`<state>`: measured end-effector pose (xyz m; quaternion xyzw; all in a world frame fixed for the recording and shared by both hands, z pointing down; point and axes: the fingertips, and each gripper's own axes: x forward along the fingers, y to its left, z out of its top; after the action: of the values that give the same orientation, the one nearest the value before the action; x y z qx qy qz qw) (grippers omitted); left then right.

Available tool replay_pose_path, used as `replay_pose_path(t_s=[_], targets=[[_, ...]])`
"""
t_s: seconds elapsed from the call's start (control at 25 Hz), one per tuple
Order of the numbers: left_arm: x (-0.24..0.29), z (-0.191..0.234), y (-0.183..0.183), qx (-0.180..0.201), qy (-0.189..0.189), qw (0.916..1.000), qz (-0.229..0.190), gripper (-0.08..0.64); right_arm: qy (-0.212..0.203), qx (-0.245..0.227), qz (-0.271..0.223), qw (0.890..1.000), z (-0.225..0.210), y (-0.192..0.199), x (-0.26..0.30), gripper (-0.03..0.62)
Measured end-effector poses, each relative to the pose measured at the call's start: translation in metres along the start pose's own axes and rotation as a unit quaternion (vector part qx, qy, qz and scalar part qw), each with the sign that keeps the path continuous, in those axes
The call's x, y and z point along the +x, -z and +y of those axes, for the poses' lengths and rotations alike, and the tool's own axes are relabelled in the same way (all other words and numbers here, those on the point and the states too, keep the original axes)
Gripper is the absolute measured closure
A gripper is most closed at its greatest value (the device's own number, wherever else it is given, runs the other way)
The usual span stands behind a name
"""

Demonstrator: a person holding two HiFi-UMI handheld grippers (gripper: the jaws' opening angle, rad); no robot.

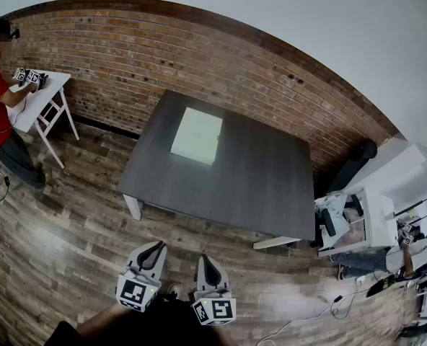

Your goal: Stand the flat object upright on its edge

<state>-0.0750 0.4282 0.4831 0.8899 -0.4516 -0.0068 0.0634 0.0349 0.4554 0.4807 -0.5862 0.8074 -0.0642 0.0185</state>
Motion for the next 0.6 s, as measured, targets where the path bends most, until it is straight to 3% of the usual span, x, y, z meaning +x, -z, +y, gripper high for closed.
replay_pose_path(t_s=[0.32, 0.6], targets=[[0.006, -0.012, 0.004, 0.007, -0.001, 1.0000, 0.005, 0.512, -0.007, 0.019, -0.008, 1.000, -0.012, 0.000, -0.005, 0.568], [0.018, -0.031, 0.010, 0.015, -0.008, 0.9997, 0.016, 0.512, -0.017, 0.009, -0.002, 1.000, -0.030, 0.000, -0.012, 0.568]])
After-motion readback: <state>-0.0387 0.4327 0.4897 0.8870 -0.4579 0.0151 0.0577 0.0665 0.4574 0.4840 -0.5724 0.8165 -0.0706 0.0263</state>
